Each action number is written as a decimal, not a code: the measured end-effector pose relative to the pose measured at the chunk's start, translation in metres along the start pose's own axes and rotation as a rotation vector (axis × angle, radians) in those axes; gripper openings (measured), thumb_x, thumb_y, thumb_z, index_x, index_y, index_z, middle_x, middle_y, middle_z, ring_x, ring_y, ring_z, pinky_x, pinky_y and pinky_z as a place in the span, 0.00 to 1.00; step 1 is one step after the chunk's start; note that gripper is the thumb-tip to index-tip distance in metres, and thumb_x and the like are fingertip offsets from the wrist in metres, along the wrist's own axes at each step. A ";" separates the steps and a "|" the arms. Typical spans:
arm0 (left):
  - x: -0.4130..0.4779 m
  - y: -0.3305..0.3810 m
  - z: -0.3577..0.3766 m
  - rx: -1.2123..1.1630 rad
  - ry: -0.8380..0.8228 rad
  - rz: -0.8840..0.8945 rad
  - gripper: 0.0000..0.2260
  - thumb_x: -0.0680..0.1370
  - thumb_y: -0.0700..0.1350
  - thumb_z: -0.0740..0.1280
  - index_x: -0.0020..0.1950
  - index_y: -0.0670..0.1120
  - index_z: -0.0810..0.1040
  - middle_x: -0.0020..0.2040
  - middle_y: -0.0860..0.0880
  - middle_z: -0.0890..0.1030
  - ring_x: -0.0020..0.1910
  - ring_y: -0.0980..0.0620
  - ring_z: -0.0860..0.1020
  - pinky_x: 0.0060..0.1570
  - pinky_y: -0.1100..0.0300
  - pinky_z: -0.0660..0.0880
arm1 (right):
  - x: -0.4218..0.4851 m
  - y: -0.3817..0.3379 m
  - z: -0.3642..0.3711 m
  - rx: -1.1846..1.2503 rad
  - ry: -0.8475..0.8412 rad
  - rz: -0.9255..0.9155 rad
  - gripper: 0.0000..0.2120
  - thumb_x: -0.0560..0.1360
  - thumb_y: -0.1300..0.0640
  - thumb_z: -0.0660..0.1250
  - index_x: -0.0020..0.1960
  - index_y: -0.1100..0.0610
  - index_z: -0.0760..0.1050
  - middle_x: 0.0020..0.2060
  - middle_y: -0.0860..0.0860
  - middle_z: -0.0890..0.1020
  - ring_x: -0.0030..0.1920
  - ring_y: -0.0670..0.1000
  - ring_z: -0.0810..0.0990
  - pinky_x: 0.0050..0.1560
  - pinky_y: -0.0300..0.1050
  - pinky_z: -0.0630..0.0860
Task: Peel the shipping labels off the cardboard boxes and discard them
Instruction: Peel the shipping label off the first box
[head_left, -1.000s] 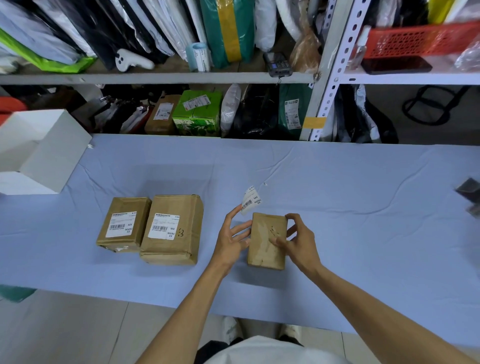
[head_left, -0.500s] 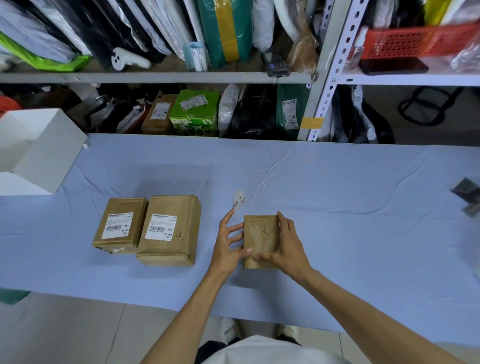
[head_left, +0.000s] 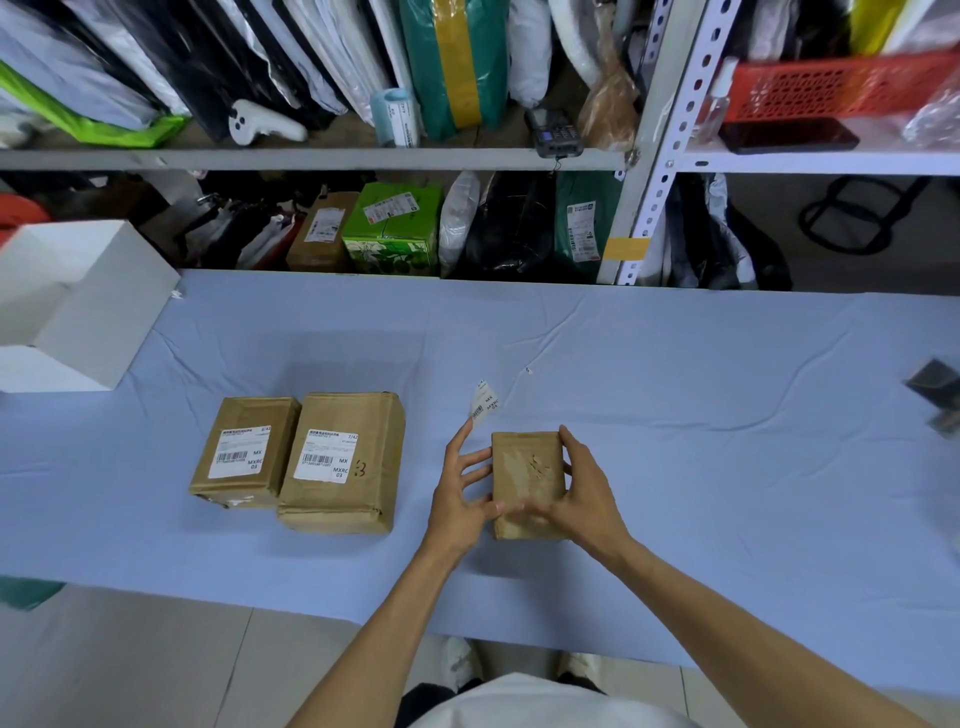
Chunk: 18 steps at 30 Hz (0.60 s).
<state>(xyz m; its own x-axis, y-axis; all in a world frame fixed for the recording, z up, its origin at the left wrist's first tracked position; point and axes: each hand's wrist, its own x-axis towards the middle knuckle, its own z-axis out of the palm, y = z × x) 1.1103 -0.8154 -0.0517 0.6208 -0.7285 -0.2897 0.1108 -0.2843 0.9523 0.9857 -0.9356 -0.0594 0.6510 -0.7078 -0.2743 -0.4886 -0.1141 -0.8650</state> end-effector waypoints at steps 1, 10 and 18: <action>0.000 0.000 0.001 -0.002 -0.001 -0.001 0.46 0.67 0.33 0.77 0.73 0.63 0.57 0.62 0.55 0.75 0.62 0.54 0.76 0.50 0.63 0.79 | 0.000 0.000 0.000 -0.050 -0.019 -0.010 0.60 0.56 0.44 0.81 0.78 0.52 0.50 0.72 0.46 0.64 0.69 0.47 0.67 0.67 0.48 0.70; -0.001 -0.002 -0.002 0.017 0.000 -0.010 0.48 0.67 0.31 0.76 0.72 0.66 0.55 0.62 0.54 0.76 0.62 0.55 0.76 0.49 0.63 0.78 | 0.004 0.009 -0.002 -0.054 -0.037 -0.121 0.52 0.57 0.48 0.81 0.75 0.44 0.58 0.72 0.45 0.66 0.72 0.47 0.65 0.69 0.49 0.68; 0.001 -0.005 -0.003 0.025 -0.002 -0.021 0.49 0.66 0.31 0.76 0.72 0.67 0.55 0.63 0.53 0.76 0.62 0.52 0.77 0.57 0.52 0.78 | 0.007 0.003 -0.005 -0.010 0.046 -0.118 0.24 0.78 0.55 0.66 0.72 0.48 0.66 0.69 0.48 0.72 0.68 0.49 0.71 0.66 0.45 0.72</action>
<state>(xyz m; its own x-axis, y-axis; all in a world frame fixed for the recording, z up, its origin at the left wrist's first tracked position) 1.1129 -0.8127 -0.0560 0.6174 -0.7232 -0.3095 0.1042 -0.3148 0.9434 0.9855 -0.9443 -0.0619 0.6769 -0.7204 -0.1512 -0.4160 -0.2050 -0.8860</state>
